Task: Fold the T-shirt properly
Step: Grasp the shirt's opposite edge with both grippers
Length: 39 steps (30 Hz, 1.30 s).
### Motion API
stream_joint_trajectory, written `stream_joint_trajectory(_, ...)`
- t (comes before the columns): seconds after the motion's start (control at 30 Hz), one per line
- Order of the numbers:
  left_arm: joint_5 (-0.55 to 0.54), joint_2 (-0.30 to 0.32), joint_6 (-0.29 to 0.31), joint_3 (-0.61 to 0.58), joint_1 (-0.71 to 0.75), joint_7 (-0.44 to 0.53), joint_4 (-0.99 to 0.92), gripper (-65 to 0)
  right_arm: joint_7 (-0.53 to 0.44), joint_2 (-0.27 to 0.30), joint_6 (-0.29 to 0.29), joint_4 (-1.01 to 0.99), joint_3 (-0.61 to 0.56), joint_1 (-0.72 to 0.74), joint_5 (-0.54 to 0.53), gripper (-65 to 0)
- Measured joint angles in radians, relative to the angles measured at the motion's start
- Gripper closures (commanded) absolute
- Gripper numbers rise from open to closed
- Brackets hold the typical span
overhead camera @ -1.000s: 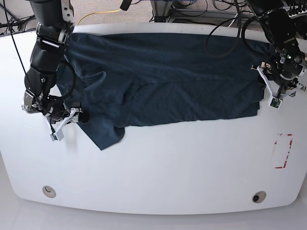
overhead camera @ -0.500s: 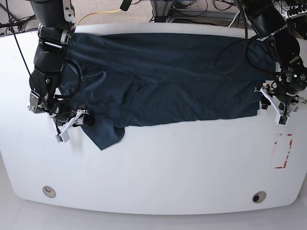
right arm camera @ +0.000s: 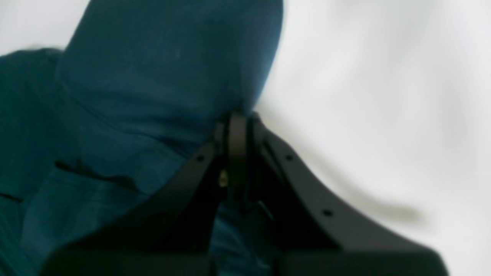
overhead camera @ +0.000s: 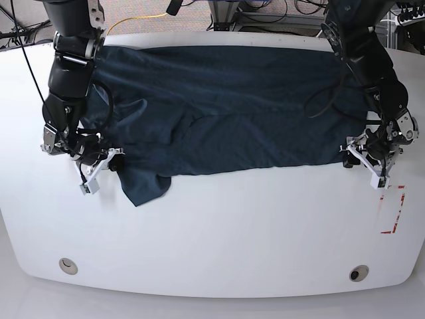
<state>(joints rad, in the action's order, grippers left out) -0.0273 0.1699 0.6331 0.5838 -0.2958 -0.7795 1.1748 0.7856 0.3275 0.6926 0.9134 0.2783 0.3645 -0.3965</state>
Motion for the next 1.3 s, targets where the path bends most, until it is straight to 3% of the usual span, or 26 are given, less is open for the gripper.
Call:
stream_joint_trajectory(0.2, -0.002, 0.0, -0.031, -0.002, -0.003, 0.003, -0.042, -44.0, -0.007, -0.001, 0.0, 0.002, -0.03, 0.003, -0.004, 0.0)
stream_joint_trajectory(0.37, -0.011, 0.001, -0.031, -0.004, 0.018, 0.024, -0.042, -41.4, -0.008, -0.001, 0.0, 0.002, -0.031, 0.002, -0.004, 0.0)
stream_joint_trajectory(0.43, -0.011, 0.003, -0.031, -0.01, 0.019, 0.025, -0.042, -33.8, -0.007, -0.001, 0.0, 0.002, -0.031, 0.002, -0.004, 0.0)
stream_joint_trajectory(0.6, -0.024, 0.014, -0.032, -0.085, 0.016, 0.052, -0.079, -0.8, -0.007, -0.001, 0.0, 0.002, -0.029, 0.002, -0.004, 0.0)
stream_joint_trajectory(0.87, -0.037, 0.017, -0.031, -0.118, 0.008, 0.098, -0.107, 0.0, 0.003, -0.002, 0.0, 0.024, -0.031, 0.0, -0.001, 0.0)
stream_joint_trajectory(1.17, 0.002, 0.006, -0.028, -0.123, 0.003, 0.043, 0.002, 0.0, 0.061, -0.001, 0.0, 0.179, -0.035, -0.006, 0.019, 0.0)
stream_joint_trajectory(1.3, 0.002, 0.018, 0.049, -0.124, -0.002, 0.043, 0.085, 0.0, 0.121, 0.0, 0.0, 0.267, -0.035, -0.011, 0.022, 0.0)
